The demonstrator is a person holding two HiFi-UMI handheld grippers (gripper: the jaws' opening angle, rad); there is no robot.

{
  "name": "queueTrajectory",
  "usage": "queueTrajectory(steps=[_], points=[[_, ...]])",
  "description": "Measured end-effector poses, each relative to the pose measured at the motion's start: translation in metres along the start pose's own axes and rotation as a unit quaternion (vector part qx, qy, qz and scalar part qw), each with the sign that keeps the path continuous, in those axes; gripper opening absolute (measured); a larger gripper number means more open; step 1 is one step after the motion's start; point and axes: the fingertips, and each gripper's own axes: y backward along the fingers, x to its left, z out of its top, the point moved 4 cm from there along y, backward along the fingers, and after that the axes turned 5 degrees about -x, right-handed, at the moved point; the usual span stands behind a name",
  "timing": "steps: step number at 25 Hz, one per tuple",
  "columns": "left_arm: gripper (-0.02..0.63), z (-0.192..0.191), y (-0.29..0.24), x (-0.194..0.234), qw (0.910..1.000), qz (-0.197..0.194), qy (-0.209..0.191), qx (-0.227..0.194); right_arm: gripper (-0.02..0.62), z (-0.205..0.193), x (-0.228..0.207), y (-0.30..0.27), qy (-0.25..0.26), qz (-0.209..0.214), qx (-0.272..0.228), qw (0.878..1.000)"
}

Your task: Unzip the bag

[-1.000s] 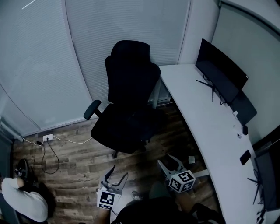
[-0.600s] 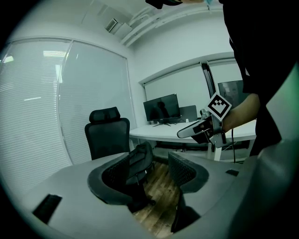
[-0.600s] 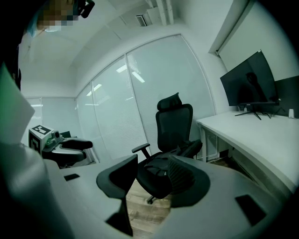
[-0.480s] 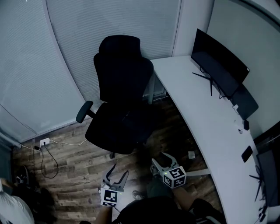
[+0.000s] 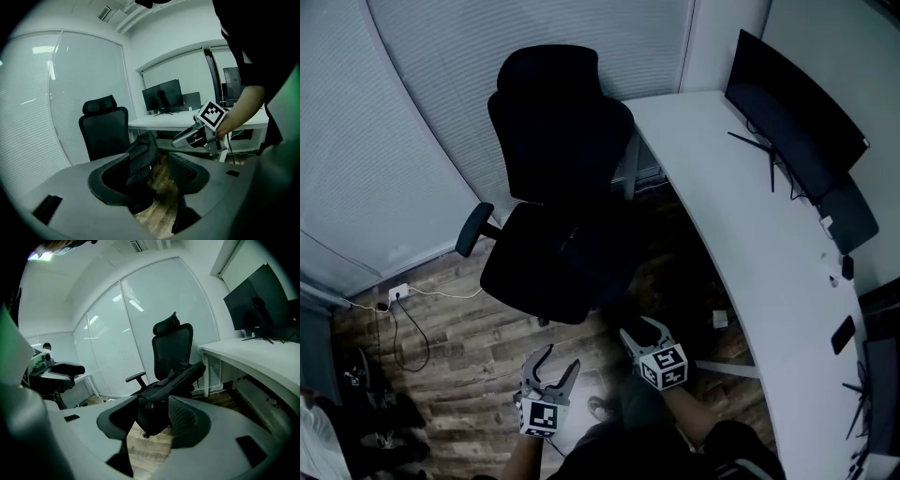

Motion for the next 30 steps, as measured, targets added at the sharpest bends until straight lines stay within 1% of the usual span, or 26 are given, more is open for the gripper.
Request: queueTrajectory(steps=[3, 5, 9, 14, 18, 24, 28, 29, 30], points=[[0.258, -0.004, -0.015, 0.004, 1.0, -0.003, -0.002, 0.009, 0.184, -0.013, -0.012, -0.022, -0.007, 0.002, 0.011, 1.0], [0.258, -0.009, -0.024, 0.005, 0.9998, -0.005, 0.005, 0.018, 0.184, -0.022, -0.018, -0.036, -0.011, 0.007, 0.016, 1.0], [0.258, -0.017, -0.037, 0.003, 0.9993, -0.011, 0.012, 0.034, 0.184, -0.043, -0.029, -0.064, -0.016, 0.027, 0.031, 0.999], [0.258, -0.027, -0.05, -0.002, 0.9987, -0.016, 0.006, 0.048, 0.184, -0.064, -0.043, -0.092, -0.02, 0.048, 0.049, 0.997], [0.258, -0.034, -0.059, -0.007, 0.9979, -0.024, 0.015, 0.059, 0.184, -0.073, -0.048, -0.109, -0.023, 0.066, 0.05, 0.996], [0.258, -0.041, -0.073, -0.01, 0.9972, -0.033, 0.012, 0.065, 0.184, -0.08, -0.053, -0.126, -0.021, 0.082, 0.038, 0.996], [0.258, -0.038, -0.082, -0.007, 0.9974, -0.036, -0.004, 0.062, 0.183, -0.08, -0.056, -0.128, -0.006, 0.106, 0.033, 0.994], [0.258, -0.036, -0.084, -0.005, 0.9975, -0.037, -0.008, 0.06, 0.173, -0.08, -0.055, -0.127, -0.003, 0.116, 0.031, 0.993], [0.258, -0.037, -0.085, -0.004, 0.9975, -0.037, -0.009, 0.06, 0.13, -0.079, -0.054, -0.125, 0.0, 0.126, 0.03, 0.992]])
